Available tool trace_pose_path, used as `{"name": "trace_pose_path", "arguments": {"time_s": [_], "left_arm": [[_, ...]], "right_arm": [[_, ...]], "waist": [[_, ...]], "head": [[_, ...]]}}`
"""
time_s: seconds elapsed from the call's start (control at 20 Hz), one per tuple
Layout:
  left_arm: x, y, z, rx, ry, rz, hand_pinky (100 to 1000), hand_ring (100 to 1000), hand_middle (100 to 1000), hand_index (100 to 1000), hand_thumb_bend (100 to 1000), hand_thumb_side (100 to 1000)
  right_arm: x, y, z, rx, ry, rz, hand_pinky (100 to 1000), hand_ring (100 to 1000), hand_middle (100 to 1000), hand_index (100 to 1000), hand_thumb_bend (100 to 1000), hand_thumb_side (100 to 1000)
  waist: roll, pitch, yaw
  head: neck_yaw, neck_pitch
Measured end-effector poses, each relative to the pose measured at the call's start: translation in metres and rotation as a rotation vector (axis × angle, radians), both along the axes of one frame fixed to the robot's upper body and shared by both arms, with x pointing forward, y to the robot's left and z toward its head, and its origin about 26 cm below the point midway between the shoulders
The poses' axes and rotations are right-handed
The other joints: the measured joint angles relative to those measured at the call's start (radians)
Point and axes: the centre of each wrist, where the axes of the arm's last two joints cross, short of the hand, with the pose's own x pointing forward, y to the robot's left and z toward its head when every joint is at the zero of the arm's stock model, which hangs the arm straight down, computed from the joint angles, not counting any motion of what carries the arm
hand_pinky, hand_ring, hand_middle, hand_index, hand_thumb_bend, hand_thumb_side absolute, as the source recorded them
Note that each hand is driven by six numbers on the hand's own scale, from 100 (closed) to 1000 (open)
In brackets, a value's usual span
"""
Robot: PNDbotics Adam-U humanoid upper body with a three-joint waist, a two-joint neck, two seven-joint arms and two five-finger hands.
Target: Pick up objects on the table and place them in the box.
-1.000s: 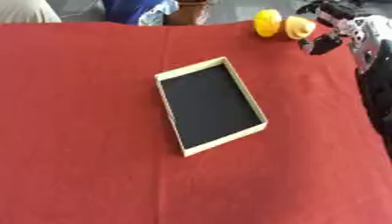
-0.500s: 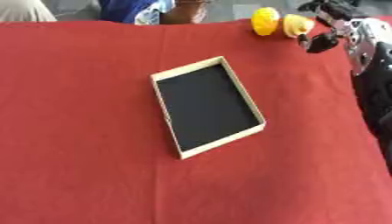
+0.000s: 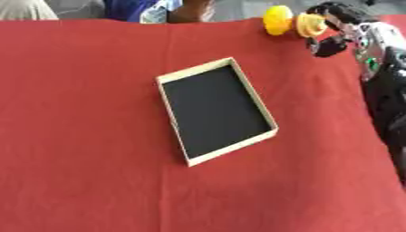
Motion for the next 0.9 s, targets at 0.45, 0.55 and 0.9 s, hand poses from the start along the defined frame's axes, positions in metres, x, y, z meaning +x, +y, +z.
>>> {"name": "trace_pose_path", "arguments": {"time_s": [0.45,0.55,0.9], "left_arm": [[0.0008,-0.0013,0.0012,0.002,-0.001,-0.009,880,849,675,797,100,673],[0.001,-0.0019,0.0011,0.004,0.0,-0.012,880,849,675,797,100,673],[0.001,-0.002,0.001,0.004,0.002,-0.014,881,849,674,796,100,674]], "right_arm": [[0.0,-0.0015,-0.0016,0.044,-0.031,-0.045,905,1000,887,923,100,100],[0.0001,-0.0015,-0.0018,0.05,-0.037,-0.051,907,1000,891,927,100,100],[-0.0002,-0.0011,0.0001,0.068,-0.057,-0.049,915,1000,899,947,100,100]], "waist": [[-0.001,0.014,0.006],[-0.001,0.016,0.007],[-0.001,0.021,0.009]], "head": [[-0.008,-0.017],[-0.008,-0.017],[-0.012,-0.024]]}}
